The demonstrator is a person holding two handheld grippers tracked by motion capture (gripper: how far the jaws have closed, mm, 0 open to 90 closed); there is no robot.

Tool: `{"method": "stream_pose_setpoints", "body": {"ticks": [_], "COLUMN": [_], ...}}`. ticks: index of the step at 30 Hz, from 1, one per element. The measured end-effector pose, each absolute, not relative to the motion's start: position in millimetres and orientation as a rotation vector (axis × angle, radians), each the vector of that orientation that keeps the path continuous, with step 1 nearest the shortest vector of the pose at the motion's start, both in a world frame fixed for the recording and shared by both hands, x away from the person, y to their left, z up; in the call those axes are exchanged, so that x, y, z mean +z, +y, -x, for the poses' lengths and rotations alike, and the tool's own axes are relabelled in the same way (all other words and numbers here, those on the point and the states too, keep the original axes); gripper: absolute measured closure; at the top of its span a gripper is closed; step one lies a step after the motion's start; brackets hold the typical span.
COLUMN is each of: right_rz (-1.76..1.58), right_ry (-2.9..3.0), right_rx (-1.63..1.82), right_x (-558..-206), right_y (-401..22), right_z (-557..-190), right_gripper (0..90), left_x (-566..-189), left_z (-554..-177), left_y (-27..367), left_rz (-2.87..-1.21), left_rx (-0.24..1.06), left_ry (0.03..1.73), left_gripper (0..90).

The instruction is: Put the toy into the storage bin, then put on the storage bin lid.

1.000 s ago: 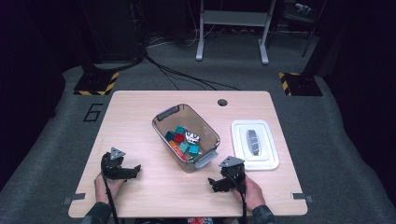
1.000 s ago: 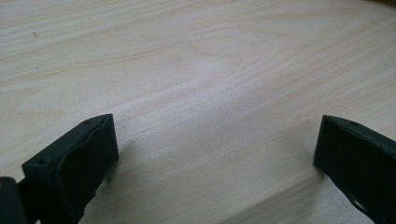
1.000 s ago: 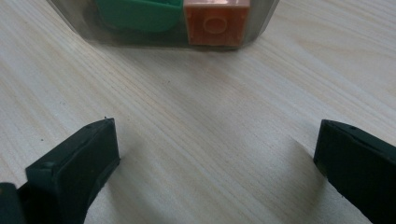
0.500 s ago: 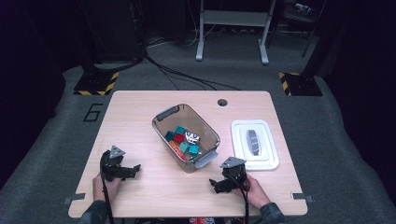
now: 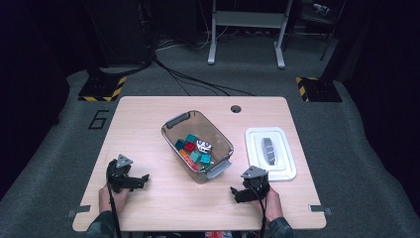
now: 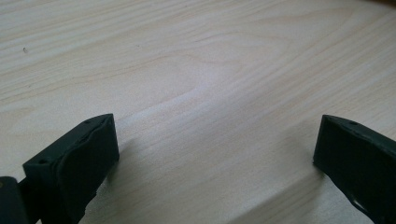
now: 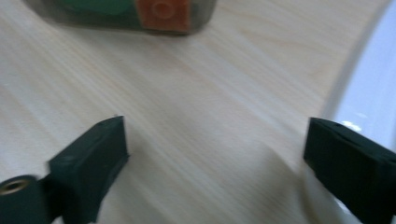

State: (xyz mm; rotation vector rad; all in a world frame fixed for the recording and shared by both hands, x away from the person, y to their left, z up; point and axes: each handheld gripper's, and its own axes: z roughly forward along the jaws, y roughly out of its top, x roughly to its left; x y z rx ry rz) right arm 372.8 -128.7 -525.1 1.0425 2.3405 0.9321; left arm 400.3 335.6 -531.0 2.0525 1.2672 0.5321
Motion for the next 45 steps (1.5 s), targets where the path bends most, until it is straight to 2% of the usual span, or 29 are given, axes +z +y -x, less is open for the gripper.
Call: {"method": "stream_pose_setpoints", "body": {"ticks": [11,21,41,45], "right_rz": [-1.178,-1.314,-1.536,-1.553], "right_ry": [2.285,2.193,2.120,2.139], "right_rx": [0.977,0.986,0.827,0.808], "right_x": [-497,-479,-471,-471], "right_y": [-159,-194,-221,-217], "right_z": [-389,-408,-460,-472], "right_gripper": [0.0,0.0,0.0,6.3], "left_x": [-531,-531,-531,-531], "left_z": [-400,-400,-400,-400], "left_y": [335,335,336,336], "left_rz": [-2.053,-2.051,-2.053,-2.054], "left_rx": [0.530,0.531,0.532,0.531], "left_ry": [1.269,1.270,1.270,1.270], "left_gripper": [0.0,0.0,0.0,0.0]}}
